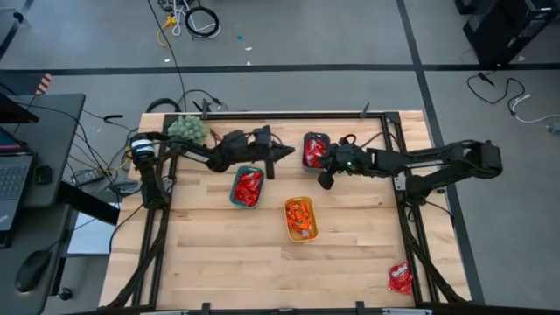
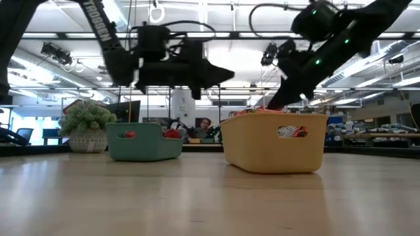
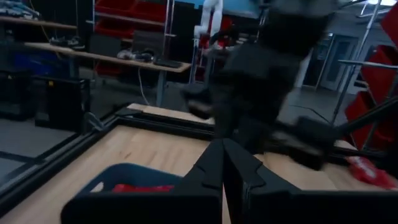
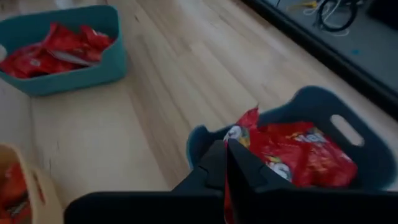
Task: Sort candy
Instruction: Put the red candy into the blue bin
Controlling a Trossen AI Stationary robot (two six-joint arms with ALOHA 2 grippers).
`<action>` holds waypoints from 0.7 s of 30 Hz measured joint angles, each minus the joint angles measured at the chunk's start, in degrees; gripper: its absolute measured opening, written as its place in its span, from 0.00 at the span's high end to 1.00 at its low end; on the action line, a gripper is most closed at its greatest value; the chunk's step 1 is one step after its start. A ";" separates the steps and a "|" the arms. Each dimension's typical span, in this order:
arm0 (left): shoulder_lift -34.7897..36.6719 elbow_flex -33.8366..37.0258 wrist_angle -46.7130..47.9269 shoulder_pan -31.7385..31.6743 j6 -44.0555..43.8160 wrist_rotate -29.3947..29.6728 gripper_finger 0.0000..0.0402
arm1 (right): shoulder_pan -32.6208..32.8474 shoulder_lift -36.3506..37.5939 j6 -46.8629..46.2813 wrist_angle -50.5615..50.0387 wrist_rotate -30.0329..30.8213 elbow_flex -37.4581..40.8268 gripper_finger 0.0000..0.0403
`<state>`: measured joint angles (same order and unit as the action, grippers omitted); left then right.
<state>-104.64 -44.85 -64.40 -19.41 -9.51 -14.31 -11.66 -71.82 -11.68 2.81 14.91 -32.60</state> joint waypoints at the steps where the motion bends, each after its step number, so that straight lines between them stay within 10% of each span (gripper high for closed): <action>1: 0.98 1.65 -0.99 0.19 -0.04 -0.01 0.99 | -0.87 -1.59 0.25 1.51 -1.06 0.00 0.99; 21: 22.74 24.94 -7.42 -0.47 11.96 0.86 1.00 | -15.06 -15.19 -2.87 11.56 -7.56 -1.38 0.98</action>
<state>-81.90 -19.91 -71.82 -19.88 2.45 -13.45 -26.71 -87.01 -14.55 14.37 7.35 -33.98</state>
